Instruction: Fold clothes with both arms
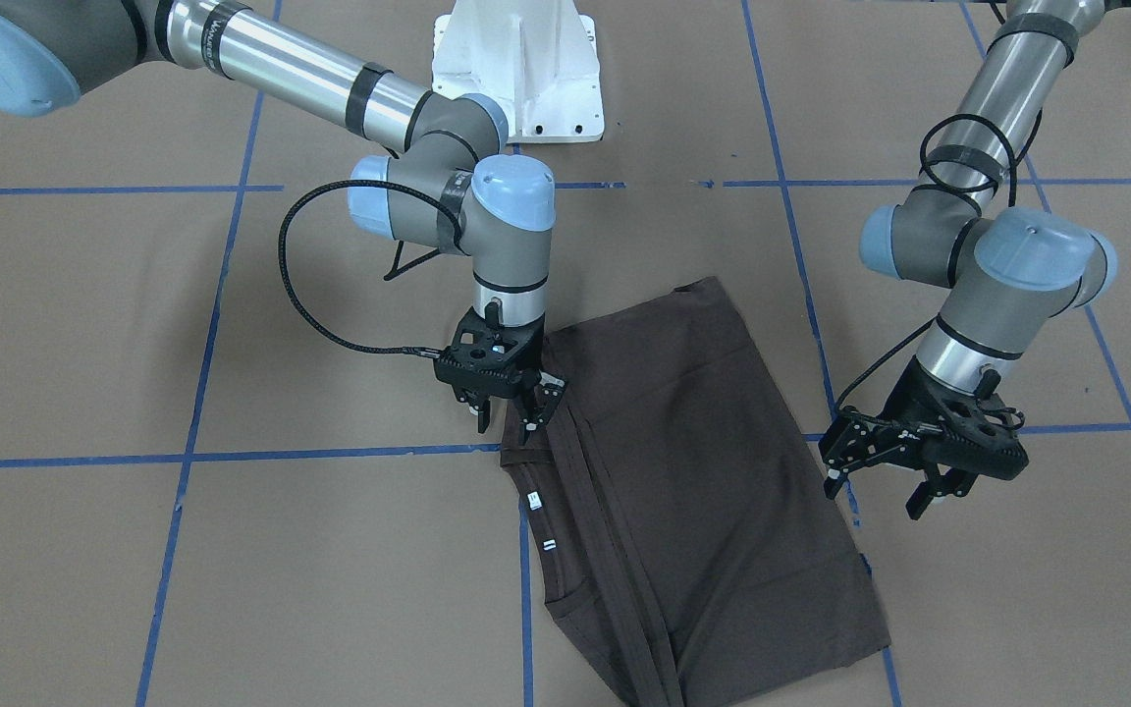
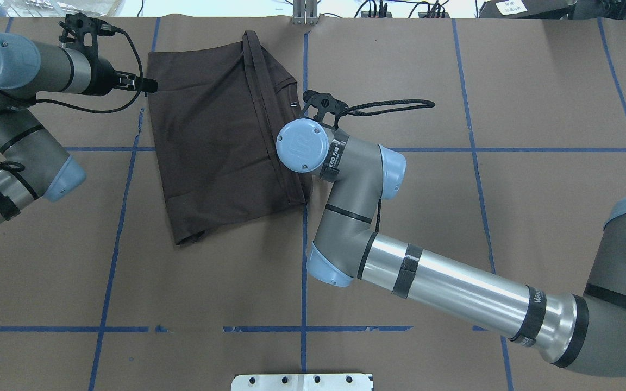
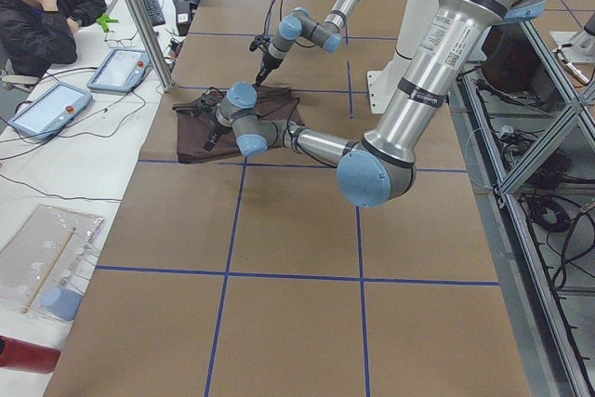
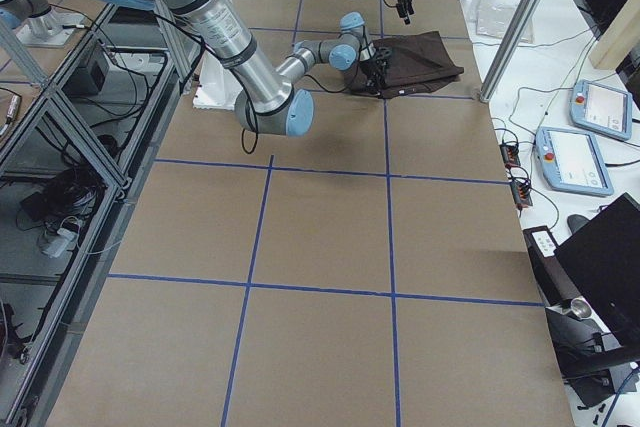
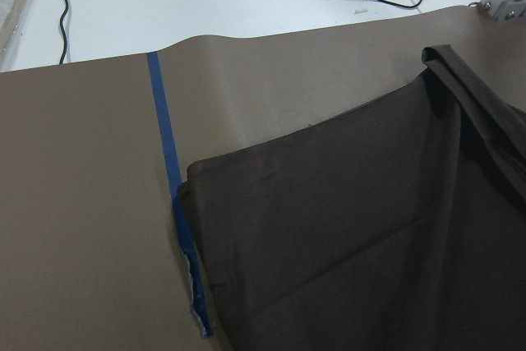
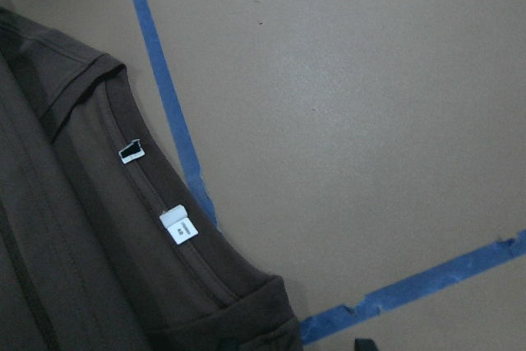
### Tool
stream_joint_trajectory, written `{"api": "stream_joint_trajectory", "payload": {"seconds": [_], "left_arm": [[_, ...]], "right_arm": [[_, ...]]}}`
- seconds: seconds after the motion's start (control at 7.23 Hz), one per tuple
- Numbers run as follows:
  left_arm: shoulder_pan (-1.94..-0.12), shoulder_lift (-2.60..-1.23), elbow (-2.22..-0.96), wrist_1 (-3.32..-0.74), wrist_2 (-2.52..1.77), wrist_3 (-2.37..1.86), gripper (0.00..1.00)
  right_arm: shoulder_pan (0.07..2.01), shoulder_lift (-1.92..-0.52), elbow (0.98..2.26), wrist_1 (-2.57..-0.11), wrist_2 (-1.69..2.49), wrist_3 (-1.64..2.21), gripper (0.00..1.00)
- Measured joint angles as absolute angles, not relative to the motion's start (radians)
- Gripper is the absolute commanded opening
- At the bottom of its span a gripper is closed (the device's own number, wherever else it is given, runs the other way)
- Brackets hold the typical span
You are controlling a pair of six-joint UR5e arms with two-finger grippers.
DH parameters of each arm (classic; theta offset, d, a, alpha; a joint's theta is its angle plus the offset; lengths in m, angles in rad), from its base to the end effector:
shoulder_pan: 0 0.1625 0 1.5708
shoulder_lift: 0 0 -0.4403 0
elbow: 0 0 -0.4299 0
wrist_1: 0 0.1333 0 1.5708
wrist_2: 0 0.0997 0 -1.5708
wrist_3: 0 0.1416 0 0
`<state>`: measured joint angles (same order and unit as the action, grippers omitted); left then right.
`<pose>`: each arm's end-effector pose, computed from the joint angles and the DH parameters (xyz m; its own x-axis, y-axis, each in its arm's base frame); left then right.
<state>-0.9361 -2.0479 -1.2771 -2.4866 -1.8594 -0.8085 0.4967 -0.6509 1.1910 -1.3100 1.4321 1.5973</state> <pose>0.3942 -0.6922 0.4481 0.6241 0.2690 -0.7336 0.2636 0.8114 0.5217 -0.7088 -0.5581 0.2342 0.5969 0.3534 0.7203 -0.5752 0.8143 0.0772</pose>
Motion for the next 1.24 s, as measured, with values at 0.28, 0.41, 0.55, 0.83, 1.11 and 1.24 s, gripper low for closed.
{"api": "stream_joint_trajectory", "payload": {"seconds": [0.28,0.41,0.55,0.83,1.11,1.24], "left_arm": [[-0.936,-2.048,-1.276,-2.487,-1.859,-0.808,1.0],[-0.936,-2.048,-1.275,-2.487,-1.859,-0.807,1.0],[-0.936,-2.048,-1.274,-2.487,-1.859,-0.807,1.0],[-0.936,-2.047,-1.274,-2.487,-1.858,-0.806,1.0],[-0.936,-2.046,-1.272,-2.488,-1.857,-0.807,1.0],[-0.936,-2.046,-1.272,-2.488,-1.857,-0.807,1.0]], "right_arm": [[0.487,-0.651,1.188,-1.309,1.431,1.602,0.55],[0.482,-0.651,1.188,-1.308,1.427,1.603,0.55],[0.477,-0.651,1.187,-1.308,1.421,1.606,0.53],[0.472,-0.65,1.187,-1.308,1.416,1.61,0.29],[0.47,-0.651,1.187,-1.307,1.416,1.619,0.0],[0.47,-0.652,1.187,-1.307,1.416,1.627,0.0]]}}
